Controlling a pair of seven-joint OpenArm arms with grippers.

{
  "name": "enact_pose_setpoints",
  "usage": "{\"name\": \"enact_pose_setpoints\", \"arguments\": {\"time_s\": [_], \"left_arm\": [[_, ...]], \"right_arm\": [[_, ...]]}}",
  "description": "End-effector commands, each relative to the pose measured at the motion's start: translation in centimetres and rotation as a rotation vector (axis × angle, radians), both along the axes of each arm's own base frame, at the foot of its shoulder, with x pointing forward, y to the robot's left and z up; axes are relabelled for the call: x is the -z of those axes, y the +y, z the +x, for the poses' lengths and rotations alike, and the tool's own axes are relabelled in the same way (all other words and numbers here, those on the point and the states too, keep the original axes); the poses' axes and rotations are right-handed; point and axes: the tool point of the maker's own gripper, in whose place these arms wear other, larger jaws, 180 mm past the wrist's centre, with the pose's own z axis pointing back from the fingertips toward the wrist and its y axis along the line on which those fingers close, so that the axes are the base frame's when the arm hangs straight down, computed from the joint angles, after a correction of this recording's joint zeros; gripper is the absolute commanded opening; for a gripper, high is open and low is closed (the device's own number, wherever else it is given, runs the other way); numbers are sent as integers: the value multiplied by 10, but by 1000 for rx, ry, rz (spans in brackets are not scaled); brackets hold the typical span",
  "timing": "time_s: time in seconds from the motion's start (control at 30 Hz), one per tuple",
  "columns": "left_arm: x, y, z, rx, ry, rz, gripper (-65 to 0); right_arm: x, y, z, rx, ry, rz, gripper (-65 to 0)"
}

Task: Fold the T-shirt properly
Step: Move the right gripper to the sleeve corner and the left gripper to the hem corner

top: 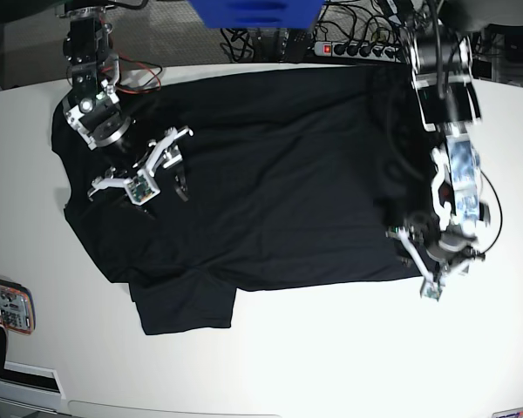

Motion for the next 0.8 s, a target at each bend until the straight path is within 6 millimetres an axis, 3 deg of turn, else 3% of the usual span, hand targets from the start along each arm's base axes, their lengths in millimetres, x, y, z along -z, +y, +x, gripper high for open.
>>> {"name": "enact_pose_setpoints", "arguments": {"time_s": [0.0,0.23,0.37,0.5,0.77], "left_arm": [[-20,5,20,-6,-60,-31,-292],[-34,50,40,-88,-63,-205,-292],[-26,82,35,-148,-15,-192,-293],[-30,94,37,-156,-64,-180,-293],[27,111,3,-206,24,-161,-294]], "right_arm": [[-7,2,1,6,-24,22,-303],[5,12,-16,28,26,66,-303],[4,13,-16,27,25,68,-303],[4,13,-16,27,25,68,-303],[5,13,-16,26,27,69,-303]]}}
